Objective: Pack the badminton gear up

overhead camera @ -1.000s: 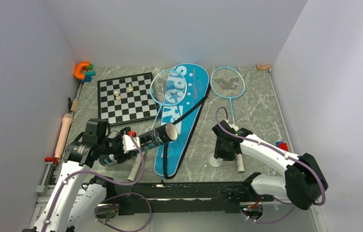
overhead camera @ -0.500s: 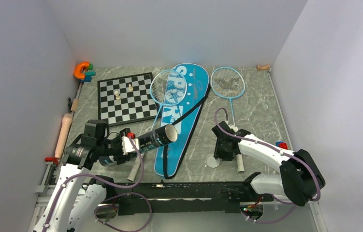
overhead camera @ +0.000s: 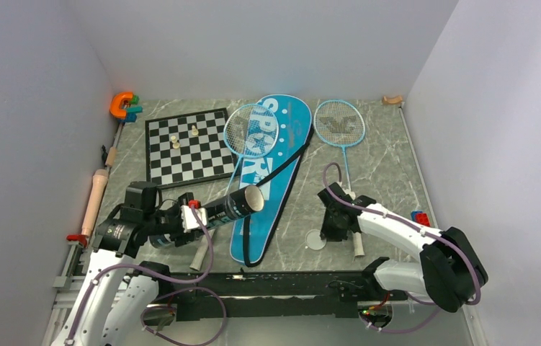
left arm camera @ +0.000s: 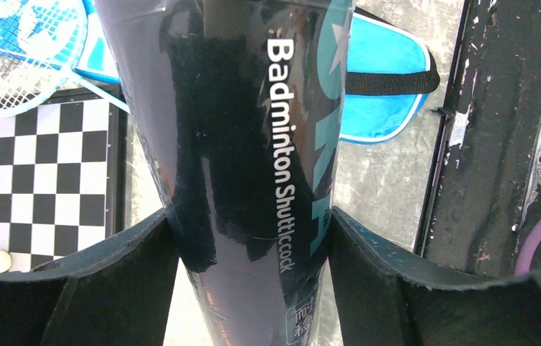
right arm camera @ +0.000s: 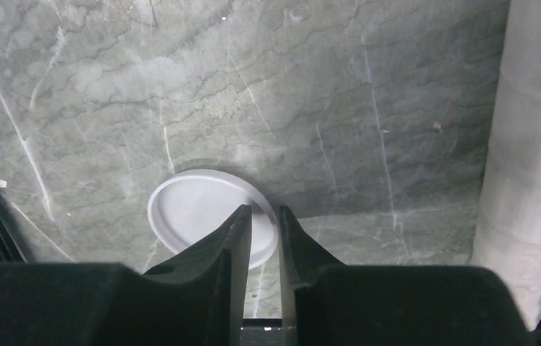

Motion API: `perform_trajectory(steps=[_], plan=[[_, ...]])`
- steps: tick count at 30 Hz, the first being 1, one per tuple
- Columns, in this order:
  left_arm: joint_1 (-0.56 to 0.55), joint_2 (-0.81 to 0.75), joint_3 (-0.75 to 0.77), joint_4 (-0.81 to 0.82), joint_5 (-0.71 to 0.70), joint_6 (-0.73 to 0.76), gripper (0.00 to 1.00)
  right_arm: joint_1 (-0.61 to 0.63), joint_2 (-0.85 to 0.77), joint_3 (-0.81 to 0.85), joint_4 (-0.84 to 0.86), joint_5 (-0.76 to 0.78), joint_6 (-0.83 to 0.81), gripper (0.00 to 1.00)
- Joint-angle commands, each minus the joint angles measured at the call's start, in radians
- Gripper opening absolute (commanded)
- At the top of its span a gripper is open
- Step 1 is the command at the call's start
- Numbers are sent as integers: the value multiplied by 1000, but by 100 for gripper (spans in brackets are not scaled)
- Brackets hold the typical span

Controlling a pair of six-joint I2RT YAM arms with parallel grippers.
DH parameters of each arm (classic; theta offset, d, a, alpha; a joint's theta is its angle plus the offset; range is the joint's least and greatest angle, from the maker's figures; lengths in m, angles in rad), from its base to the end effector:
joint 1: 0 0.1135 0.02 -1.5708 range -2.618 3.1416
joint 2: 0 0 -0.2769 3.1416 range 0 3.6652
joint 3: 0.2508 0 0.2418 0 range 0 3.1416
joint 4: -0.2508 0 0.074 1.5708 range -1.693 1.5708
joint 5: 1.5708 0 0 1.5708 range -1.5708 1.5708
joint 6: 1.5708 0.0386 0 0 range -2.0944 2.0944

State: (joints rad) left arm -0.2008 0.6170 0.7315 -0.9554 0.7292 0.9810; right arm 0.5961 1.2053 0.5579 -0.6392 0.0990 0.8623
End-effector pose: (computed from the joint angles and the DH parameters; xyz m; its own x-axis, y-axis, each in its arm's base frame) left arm 0.0816 -0.0429 0.2835 0.0792 0.6163 -0.7835 0.9318 0.2336 0.2780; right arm 0.1474 0.0954 0.1708 -0.9237 0.2865 -0.2545 0.2546 0.9552 0.1512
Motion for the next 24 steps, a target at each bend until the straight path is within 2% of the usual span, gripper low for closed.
perform_trajectory(steps=[1,2,3,14,17,21,24], plan=[[-5,-11,-12,56,47,-10,6,1,32,-27,16,-28,23,19],[-5,-10,-13,55,48,-8,6,2,33,-15,19,-34,18,12],[-5,-10,-15,55,51,-8,6,2,33,3,17,-38,16,0],[-5,57,-67,74,27,27,5,0,-4,500,-156,-93,-116,0],[-5,88,-57,104,13,12,5,2,-24,607,-208,-161,-142,0],[-5,97,-59,108,25,4,6,2,-58,653,-183,-323,-174,0],[-5,110,-51,57,27,49,7,1,-108,588,-102,-462,-171,0]])
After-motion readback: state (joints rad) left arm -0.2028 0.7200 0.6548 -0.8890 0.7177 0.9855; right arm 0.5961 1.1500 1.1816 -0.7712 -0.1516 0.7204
